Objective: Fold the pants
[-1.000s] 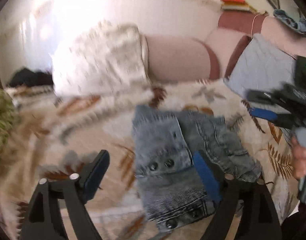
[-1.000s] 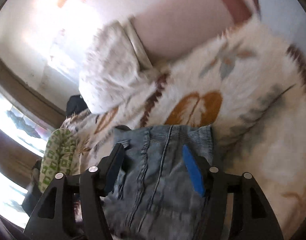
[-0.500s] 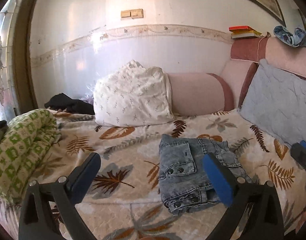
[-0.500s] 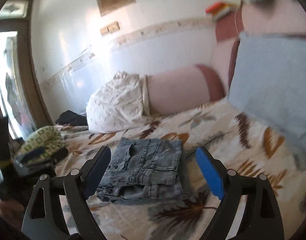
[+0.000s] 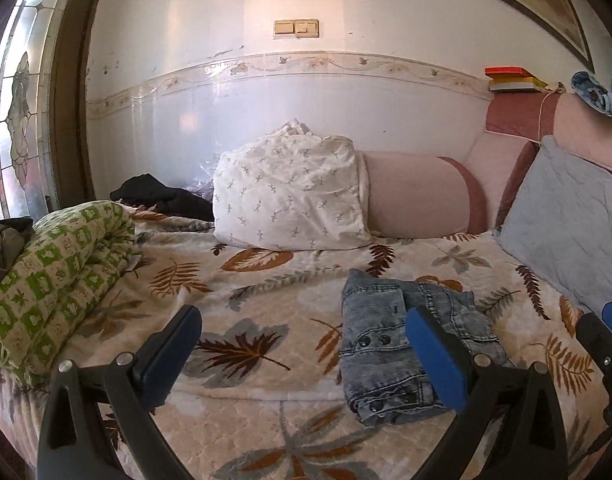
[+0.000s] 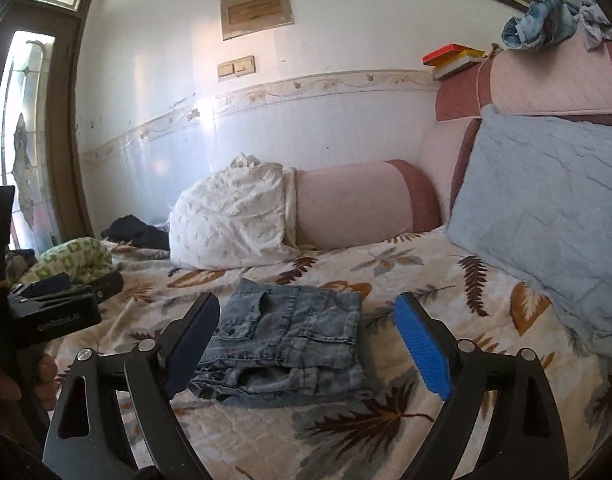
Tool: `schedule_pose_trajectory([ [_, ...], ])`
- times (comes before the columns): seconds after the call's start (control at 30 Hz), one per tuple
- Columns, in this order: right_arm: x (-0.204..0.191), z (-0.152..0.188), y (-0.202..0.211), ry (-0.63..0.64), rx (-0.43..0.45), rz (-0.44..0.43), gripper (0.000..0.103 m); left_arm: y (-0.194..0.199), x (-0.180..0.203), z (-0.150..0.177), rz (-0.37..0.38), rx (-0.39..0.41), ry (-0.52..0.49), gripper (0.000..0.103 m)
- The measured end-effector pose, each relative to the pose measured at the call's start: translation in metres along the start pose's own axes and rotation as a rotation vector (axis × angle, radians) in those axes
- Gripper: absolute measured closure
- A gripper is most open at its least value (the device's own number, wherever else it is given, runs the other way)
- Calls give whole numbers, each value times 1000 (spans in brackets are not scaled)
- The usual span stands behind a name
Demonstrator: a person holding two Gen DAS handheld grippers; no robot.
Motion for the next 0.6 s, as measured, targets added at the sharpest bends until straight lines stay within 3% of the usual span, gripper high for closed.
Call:
schedule_pose_trajectory([
  [0.27, -21, -4, -15, 27, 9, -10, 14, -19, -18, 11, -59, 45, -18, 0],
  [0.6, -15, -6, -36, 23, -2, 2, 14, -61, -29, 17, -109, -38, 8, 0],
])
Point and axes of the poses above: each gripper's, at about its wrist camera, not at the fingertips, and y roughly against the way its jaws point, x to its right, z to its underside, the point moved 4 cm from there along -y, roughly the way its jaws point, and after that the axes turned 15 degrees about y, right-handed, at the moved point
